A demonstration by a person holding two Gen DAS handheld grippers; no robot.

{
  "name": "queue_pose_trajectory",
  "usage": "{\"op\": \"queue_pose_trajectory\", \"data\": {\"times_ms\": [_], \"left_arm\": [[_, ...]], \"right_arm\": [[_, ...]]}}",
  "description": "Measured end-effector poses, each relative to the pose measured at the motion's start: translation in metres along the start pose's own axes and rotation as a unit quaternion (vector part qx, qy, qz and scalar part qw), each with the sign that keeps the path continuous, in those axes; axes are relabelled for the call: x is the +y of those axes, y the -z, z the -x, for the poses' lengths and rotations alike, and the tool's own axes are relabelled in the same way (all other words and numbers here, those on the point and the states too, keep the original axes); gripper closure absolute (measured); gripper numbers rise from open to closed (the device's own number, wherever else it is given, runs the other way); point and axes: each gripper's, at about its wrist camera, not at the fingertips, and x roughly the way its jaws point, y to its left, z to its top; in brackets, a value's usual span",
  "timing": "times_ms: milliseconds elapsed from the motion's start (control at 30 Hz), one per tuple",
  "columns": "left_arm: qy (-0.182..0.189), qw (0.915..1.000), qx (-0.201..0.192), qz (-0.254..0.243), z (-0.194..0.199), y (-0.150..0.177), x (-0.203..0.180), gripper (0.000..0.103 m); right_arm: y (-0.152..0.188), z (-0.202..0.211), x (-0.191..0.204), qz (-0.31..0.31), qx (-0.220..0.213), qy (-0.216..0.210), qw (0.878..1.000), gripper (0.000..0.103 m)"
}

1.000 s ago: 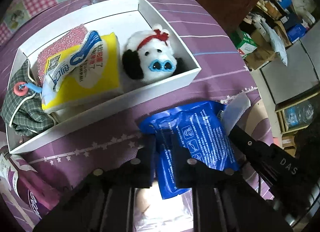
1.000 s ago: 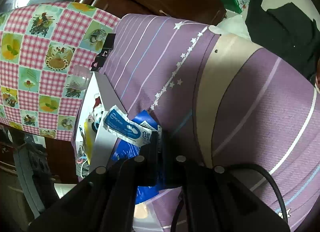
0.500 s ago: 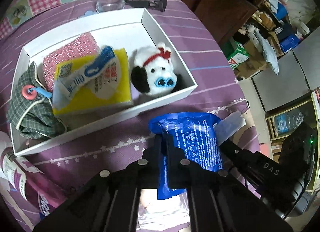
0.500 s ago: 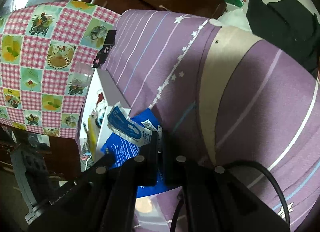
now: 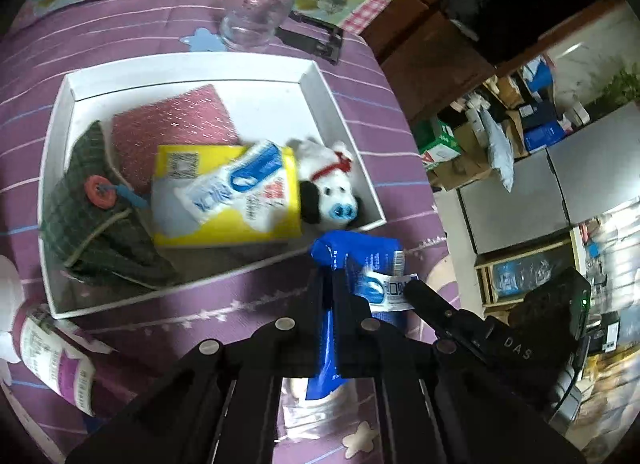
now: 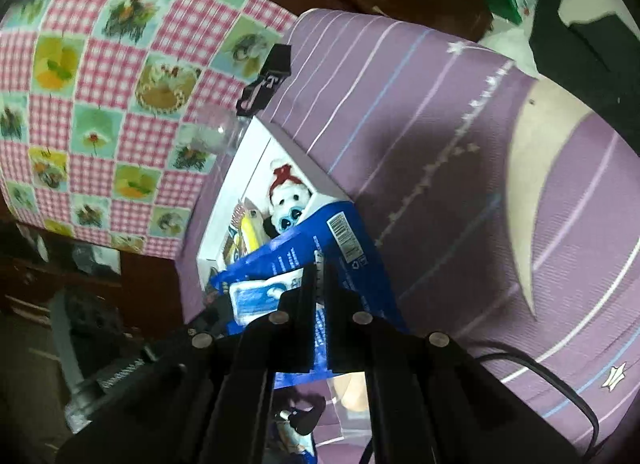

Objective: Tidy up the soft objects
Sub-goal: 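Lift the blue bag with both tools toward the box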

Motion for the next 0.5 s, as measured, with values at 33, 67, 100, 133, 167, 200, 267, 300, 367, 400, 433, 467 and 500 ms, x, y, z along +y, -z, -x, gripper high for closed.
{"op": "queue_pose_trajectory", "data": {"times_ms": [33, 67, 100, 133, 167, 200, 267, 300, 367, 400, 433, 467, 500], "left_arm": [[-0.004, 1.0000, -0.001, 0.006, 0.001, -0.001, 0.003, 0.101], [-0.004, 0.9999, -0.002, 0.011, 0.002, -0.002, 0.007, 0.101], [0.000, 0.9999, -0.003, 0.014, 0.003, -0.003, 0.009, 0.101], [0.010, 0.9998, -0.004, 0.017, 0.005, -0.003, 0.011, 0.101], [0.018, 0.9996, -0.009, 0.019, 0.009, -0.004, 0.013, 0.101], [0.025, 0.9993, -0.016, 0.020, 0.014, -0.005, 0.015, 0.101], [0.035, 0.9987, -0.029, 0.023, 0.021, -0.007, 0.020, 0.101], [0.041, 0.9982, -0.036, 0.025, 0.025, -0.009, 0.023, 0.101], [0.052, 0.9970, -0.048, 0.031, 0.030, -0.011, 0.028, 0.101], [0.056, 0.9964, -0.053, 0.035, 0.033, -0.012, 0.032, 0.101], [0.057, 0.9958, -0.059, 0.040, 0.035, -0.013, 0.036, 0.101], [0.057, 0.9952, -0.065, 0.047, 0.037, -0.014, 0.040, 0.101], [0.057, 0.9945, -0.071, 0.053, 0.040, -0.014, 0.045, 0.101]], "right_arm": [[0.001, -0.002, 0.003, 0.002, -0.001, 0.000, 1.000, 0.099], [0.001, -0.004, 0.004, 0.002, -0.002, -0.001, 1.000, 0.099], [0.001, -0.005, 0.006, 0.003, -0.001, 0.000, 1.000, 0.099], [0.001, -0.006, 0.007, 0.005, 0.000, 0.002, 1.000, 0.099], [0.000, -0.006, 0.007, 0.005, -0.001, 0.002, 1.000, 0.099], [-0.001, -0.006, 0.008, 0.005, -0.003, 0.001, 1.000, 0.099], [-0.002, -0.003, 0.011, 0.008, -0.009, 0.001, 1.000, 0.099], [-0.003, 0.000, 0.013, 0.010, -0.014, 0.002, 1.000, 0.099], [-0.006, 0.004, 0.019, 0.015, -0.020, 0.000, 1.000, 0.099], [-0.007, 0.005, 0.022, 0.017, -0.023, -0.002, 1.000, 0.099], [-0.009, 0.007, 0.025, 0.019, -0.025, -0.003, 0.999, 0.099], [-0.010, 0.008, 0.029, 0.022, -0.028, -0.004, 0.999, 0.099], [-0.011, 0.008, 0.032, 0.025, -0.029, -0.003, 0.999, 0.099]]}}
